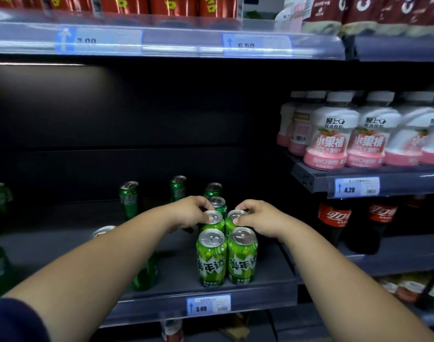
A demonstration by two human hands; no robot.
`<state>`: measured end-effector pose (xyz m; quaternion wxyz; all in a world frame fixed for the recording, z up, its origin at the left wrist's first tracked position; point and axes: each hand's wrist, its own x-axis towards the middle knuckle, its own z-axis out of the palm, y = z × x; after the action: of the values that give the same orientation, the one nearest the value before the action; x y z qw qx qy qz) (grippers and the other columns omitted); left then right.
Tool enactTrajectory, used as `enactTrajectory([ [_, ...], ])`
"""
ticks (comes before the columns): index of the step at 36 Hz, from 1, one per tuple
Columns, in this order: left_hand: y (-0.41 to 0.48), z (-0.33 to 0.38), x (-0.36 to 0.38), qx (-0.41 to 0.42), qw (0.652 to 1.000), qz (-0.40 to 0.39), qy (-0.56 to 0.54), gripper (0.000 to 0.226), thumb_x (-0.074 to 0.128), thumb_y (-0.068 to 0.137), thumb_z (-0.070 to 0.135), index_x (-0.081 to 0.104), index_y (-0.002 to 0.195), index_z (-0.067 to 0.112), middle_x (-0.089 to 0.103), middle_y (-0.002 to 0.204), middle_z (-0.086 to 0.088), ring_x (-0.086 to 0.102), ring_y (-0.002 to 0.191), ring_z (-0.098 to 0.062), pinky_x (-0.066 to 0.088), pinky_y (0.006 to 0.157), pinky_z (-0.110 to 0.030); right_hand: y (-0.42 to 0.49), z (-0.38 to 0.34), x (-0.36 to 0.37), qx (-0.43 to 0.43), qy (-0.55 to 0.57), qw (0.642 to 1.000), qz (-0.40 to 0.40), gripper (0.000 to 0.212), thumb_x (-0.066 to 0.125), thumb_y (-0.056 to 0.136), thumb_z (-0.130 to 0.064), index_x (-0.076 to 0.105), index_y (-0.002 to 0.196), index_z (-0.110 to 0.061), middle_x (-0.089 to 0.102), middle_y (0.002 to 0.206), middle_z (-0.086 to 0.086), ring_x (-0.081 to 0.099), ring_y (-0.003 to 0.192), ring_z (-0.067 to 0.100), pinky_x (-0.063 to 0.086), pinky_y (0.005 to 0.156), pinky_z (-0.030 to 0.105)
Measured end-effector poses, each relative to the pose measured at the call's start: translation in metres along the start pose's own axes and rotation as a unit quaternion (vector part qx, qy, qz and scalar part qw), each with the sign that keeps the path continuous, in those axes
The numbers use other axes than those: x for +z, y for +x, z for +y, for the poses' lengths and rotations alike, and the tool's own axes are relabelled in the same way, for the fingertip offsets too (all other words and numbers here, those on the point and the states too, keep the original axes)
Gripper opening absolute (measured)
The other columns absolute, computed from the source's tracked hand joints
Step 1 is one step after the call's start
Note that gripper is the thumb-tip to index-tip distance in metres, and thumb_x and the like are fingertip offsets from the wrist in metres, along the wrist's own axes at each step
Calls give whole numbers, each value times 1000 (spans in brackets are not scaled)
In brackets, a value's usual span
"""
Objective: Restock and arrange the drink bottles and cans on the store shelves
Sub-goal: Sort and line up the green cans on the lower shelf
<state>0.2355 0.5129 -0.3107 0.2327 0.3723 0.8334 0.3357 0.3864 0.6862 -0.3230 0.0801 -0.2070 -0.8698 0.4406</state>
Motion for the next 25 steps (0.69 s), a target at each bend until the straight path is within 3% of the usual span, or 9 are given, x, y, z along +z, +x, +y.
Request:
enactTrajectory([
  [3, -3, 0, -2, 44, 993, 60, 86, 31, 77, 83, 31, 63, 110, 26, 67, 110, -2, 64, 94, -16, 56, 82, -35, -2, -8, 1, 11, -52, 999, -5, 28, 72, 70, -44, 66, 95, -32, 72, 96, -5, 70, 91, 15, 58, 88, 41],
  [5, -11, -2, -5, 83, 984, 88, 134, 36, 78, 82, 36, 62, 113, 26, 64, 111, 3, 62, 101, -16, 52, 89, -34, -5, -17, 2, 13, -121, 993, -3, 28, 68, 76, -43, 65, 101, -31, 70, 101, -5, 68, 92, 15, 58, 87, 41],
  [9, -34, -13, -25, 117, 965, 85, 220, 44, 75, 84, 42, 62, 122, 26, 58, 119, 3, 55, 111, -15, 46, 98, -34, -7, -36, 12, -32, -222, 974, 24, 62, 67, 84, -53, 52, 140, -31, 50, 137, -6, 57, 118, 18, 52, 95, 36],
  [12, -51, -29, -51, 113, 949, 96, 279, 45, 74, 82, 47, 61, 123, 31, 57, 119, 3, 56, 111, -17, 47, 99, -36, -8, -57, 28, -87, -241, 966, 18, 69, 67, 85, -56, 47, 146, -31, 46, 146, -5, 52, 128, 17, 47, 103, 35],
  [19, -99, -68, -99, 75, 943, 147, 288, 41, 72, 83, 46, 62, 120, 32, 57, 116, 8, 56, 108, -13, 48, 97, -36, -10, -115, 74, -176, -289, 941, -6, 64, 64, 87, -58, 45, 144, -37, 43, 150, -10, 47, 134, 18, 44, 106, 42],
  [22, -121, -91, -118, 56, 944, 171, 276, 40, 72, 82, 46, 63, 118, 33, 57, 113, 8, 57, 104, -11, 49, 94, -34, -11, -143, 97, -211, -301, 930, -19, 63, 65, 90, -55, 45, 146, -35, 42, 151, -10, 45, 136, 17, 43, 101, 33],
  [25, -143, -113, -136, 50, 943, 194, 266, 39, 74, 81, 47, 65, 116, 32, 57, 110, 8, 57, 102, -11, 49, 93, -34, -10, -169, 121, -240, -303, 922, -28, 64, 67, 89, -53, 46, 146, -33, 44, 151, -8, 46, 136, 18, 43, 107, 35],
])
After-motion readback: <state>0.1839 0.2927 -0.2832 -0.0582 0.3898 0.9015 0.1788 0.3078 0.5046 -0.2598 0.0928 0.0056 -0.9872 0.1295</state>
